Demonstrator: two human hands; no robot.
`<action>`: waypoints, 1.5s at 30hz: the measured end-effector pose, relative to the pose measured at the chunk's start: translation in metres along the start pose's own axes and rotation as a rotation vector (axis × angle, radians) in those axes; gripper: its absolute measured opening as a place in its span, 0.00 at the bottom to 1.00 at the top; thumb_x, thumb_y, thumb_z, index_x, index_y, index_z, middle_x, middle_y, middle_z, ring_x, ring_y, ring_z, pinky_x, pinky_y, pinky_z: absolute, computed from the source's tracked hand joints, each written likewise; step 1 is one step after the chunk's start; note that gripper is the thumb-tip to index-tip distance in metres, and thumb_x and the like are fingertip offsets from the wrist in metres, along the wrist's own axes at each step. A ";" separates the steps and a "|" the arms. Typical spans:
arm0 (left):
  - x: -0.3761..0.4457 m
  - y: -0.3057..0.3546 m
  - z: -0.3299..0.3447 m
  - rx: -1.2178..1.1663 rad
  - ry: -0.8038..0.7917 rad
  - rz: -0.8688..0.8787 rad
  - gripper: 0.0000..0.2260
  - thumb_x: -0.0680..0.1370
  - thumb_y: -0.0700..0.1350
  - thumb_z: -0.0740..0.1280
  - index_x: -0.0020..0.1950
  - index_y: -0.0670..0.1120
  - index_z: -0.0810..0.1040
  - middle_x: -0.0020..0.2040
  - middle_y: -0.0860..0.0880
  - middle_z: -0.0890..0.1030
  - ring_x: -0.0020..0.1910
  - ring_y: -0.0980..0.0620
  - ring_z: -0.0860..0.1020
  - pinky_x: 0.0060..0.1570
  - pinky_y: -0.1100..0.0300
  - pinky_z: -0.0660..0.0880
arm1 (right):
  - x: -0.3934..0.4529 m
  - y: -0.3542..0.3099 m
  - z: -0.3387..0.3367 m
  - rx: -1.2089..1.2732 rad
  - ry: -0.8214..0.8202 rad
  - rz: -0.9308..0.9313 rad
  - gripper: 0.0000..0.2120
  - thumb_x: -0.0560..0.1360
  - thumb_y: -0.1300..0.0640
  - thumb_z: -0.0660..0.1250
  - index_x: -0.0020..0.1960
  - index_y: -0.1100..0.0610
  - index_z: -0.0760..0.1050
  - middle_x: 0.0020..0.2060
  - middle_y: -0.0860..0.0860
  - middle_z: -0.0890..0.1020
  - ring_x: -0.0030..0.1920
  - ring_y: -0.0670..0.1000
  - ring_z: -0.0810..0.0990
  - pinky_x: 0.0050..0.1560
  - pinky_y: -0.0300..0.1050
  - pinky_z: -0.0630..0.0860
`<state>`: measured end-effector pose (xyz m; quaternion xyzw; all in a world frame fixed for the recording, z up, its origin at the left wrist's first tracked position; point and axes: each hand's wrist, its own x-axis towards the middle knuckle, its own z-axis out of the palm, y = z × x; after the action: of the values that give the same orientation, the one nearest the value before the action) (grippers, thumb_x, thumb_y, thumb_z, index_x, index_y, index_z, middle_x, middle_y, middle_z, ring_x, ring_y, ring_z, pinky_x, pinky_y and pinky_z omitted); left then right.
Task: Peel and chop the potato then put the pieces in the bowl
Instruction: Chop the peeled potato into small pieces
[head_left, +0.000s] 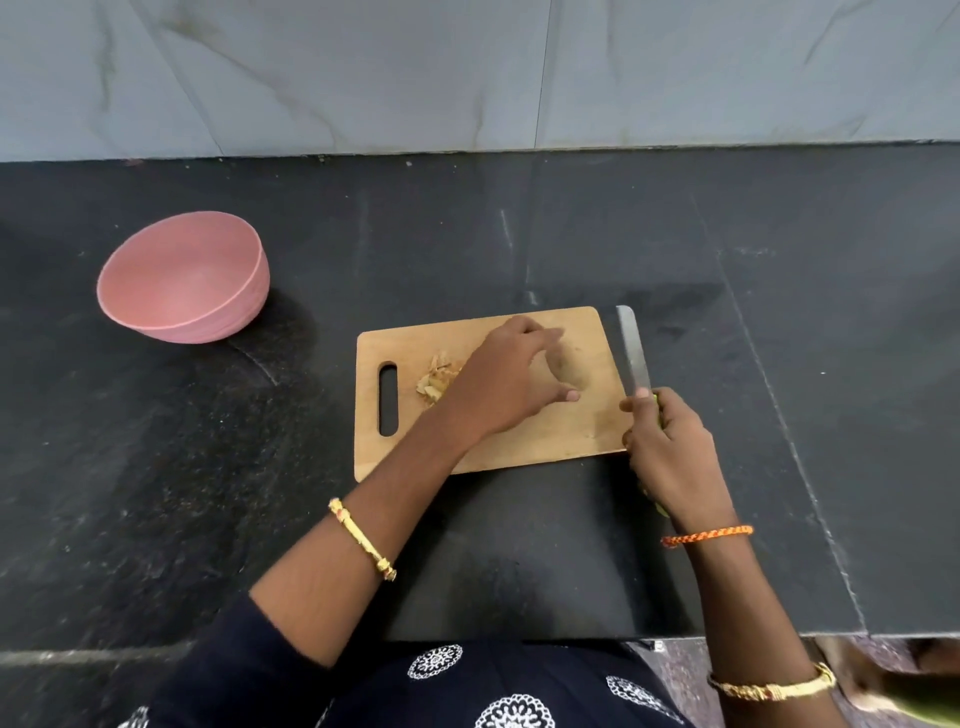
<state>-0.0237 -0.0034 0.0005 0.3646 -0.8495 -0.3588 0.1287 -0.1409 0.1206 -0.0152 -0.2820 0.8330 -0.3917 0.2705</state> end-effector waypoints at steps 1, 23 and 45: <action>0.005 0.003 0.003 0.044 0.022 -0.024 0.31 0.67 0.55 0.75 0.67 0.46 0.73 0.59 0.50 0.73 0.53 0.53 0.72 0.54 0.62 0.70 | 0.000 -0.001 -0.001 -0.016 -0.009 0.002 0.17 0.81 0.48 0.52 0.46 0.58 0.73 0.36 0.53 0.78 0.38 0.55 0.75 0.43 0.55 0.76; -0.013 -0.002 -0.008 -0.006 -0.121 -0.082 0.23 0.72 0.33 0.68 0.65 0.47 0.74 0.63 0.51 0.72 0.60 0.54 0.72 0.61 0.66 0.67 | -0.003 -0.014 0.007 -0.202 -0.208 -0.073 0.17 0.81 0.50 0.53 0.45 0.62 0.73 0.32 0.55 0.76 0.32 0.51 0.73 0.29 0.42 0.66; -0.017 0.003 0.011 0.038 0.186 -0.074 0.15 0.71 0.41 0.73 0.57 0.45 0.81 0.48 0.51 0.78 0.46 0.57 0.74 0.51 0.68 0.69 | -0.006 -0.018 0.015 -0.374 -0.146 -0.157 0.15 0.81 0.48 0.52 0.39 0.54 0.65 0.30 0.52 0.72 0.31 0.55 0.73 0.32 0.46 0.67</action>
<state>-0.0185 0.0157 -0.0050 0.4299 -0.8265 -0.3118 0.1866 -0.1226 0.1077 -0.0074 -0.4190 0.8448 -0.2288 0.2417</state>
